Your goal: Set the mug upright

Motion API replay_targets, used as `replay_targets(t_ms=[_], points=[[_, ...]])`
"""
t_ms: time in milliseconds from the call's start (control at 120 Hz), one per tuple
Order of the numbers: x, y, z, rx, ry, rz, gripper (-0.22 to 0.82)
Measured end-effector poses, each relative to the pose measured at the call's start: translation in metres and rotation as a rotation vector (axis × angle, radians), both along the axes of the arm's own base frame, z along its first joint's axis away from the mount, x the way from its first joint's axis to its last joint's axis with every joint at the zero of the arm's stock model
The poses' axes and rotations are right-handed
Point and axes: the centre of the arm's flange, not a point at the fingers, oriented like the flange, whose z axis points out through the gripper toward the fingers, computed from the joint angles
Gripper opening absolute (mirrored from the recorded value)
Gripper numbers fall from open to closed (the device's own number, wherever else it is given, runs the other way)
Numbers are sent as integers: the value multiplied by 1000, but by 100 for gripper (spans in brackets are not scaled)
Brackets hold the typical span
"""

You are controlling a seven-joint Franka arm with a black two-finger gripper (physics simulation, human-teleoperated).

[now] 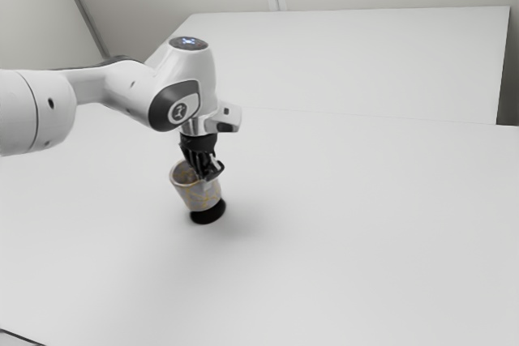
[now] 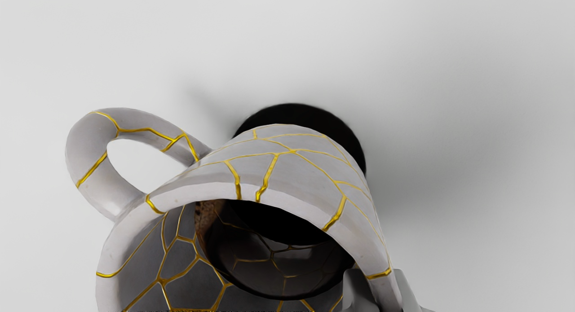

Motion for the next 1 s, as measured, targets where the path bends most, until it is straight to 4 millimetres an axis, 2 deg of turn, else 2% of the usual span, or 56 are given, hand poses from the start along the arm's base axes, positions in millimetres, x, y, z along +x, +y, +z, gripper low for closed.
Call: replay_targets(t_ms=[292, 425, 600, 692, 833, 1000], points=[[8, -6, -27, -5, 12, 47, -18], [10, -5, -30, -8, 5, 64, -18], [10, -5, -35, -12, 7, 82, -10], [11, -6, -37, -15, 8, 87, -3], [11, -5, -32, -19, -1, 93, 19], [7, -2, 0, -50, -48, 116, 34]])
